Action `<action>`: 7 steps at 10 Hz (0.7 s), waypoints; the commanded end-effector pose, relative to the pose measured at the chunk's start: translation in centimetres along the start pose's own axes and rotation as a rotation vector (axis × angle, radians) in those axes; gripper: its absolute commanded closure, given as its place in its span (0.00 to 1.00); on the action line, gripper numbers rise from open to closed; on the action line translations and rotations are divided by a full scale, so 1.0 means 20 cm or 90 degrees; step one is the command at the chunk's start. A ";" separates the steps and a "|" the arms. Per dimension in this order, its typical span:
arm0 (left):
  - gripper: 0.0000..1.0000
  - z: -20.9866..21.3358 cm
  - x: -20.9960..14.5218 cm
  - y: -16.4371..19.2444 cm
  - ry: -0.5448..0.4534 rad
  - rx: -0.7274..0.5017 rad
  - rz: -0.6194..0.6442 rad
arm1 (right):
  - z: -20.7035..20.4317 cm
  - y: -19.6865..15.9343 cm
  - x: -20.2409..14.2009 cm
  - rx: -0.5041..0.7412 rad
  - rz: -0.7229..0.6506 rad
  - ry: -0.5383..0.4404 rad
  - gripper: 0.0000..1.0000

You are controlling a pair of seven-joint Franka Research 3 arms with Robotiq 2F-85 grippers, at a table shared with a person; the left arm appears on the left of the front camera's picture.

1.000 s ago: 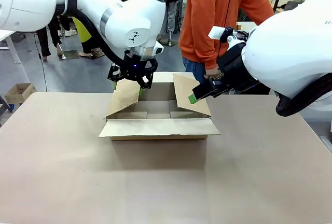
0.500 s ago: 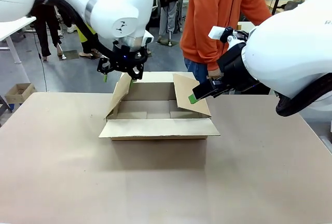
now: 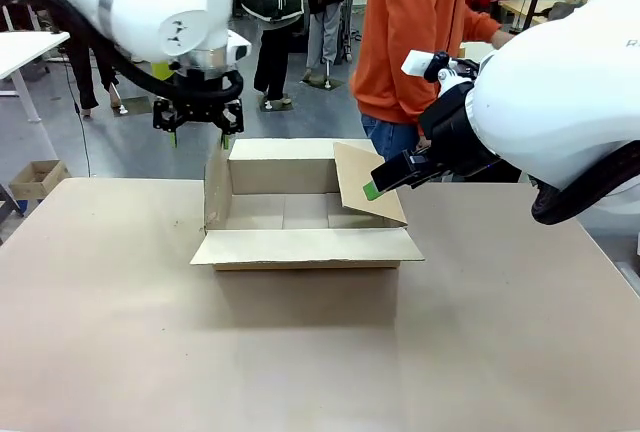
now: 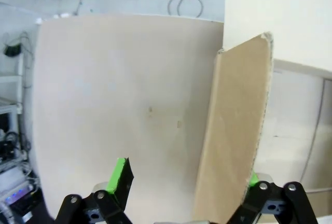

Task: Pack the gift set into the box.
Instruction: Place both hands on the side flaps of the Package Box and spread them outward.

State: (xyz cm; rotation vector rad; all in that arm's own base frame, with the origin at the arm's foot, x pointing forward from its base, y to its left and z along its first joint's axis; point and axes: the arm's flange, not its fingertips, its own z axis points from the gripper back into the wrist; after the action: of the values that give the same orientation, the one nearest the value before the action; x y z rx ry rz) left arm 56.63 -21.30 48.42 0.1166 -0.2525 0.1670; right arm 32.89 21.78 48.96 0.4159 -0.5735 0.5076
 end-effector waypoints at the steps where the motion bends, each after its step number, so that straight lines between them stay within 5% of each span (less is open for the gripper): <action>1: 0.00 -0.05 -0.05 0.22 0.023 -0.098 0.005 | 0.00 0.01 0.01 0.000 -0.002 -0.009 0.00; 7: 0.00 -0.34 -0.02 0.67 0.100 -0.298 0.044 | 0.00 0.01 0.01 0.000 -0.002 -0.009 0.00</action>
State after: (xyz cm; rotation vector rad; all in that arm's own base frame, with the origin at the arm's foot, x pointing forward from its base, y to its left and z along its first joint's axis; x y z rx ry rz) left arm 55.74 -8.13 44.03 -0.3211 -0.1630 0.2083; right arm 32.90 21.80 48.97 0.4161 -0.5735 0.5078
